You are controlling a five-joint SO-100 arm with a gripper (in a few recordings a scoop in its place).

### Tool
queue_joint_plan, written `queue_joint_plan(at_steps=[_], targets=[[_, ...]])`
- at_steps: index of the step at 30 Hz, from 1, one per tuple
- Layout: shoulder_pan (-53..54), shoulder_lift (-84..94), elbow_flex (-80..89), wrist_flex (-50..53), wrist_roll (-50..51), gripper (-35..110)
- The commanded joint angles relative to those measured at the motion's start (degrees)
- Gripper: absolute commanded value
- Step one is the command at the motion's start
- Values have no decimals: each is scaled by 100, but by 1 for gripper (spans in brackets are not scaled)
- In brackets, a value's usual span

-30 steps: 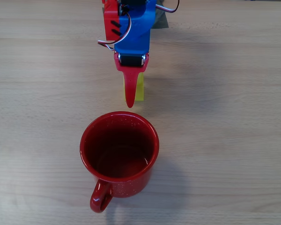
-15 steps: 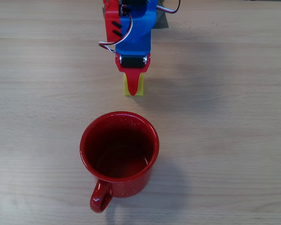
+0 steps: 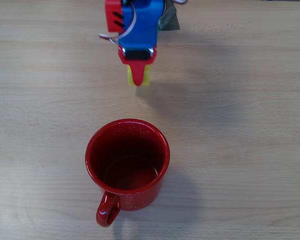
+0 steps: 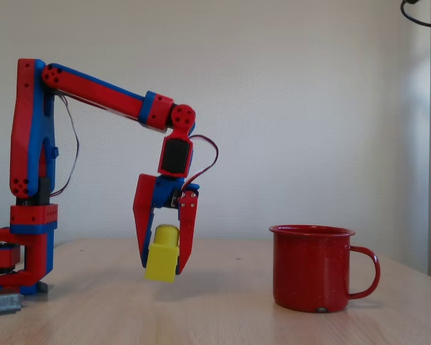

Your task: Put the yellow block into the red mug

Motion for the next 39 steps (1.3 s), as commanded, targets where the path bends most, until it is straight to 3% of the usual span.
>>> queue_joint_plan(at_steps=[1,6,15,39], targets=[[123,791,-747,589,-149,0],[88,905,-1828,1424,-149,0],[-26,510,-4096,1969,-114,0],[-343,-2558,-8481,1635,501,0]])
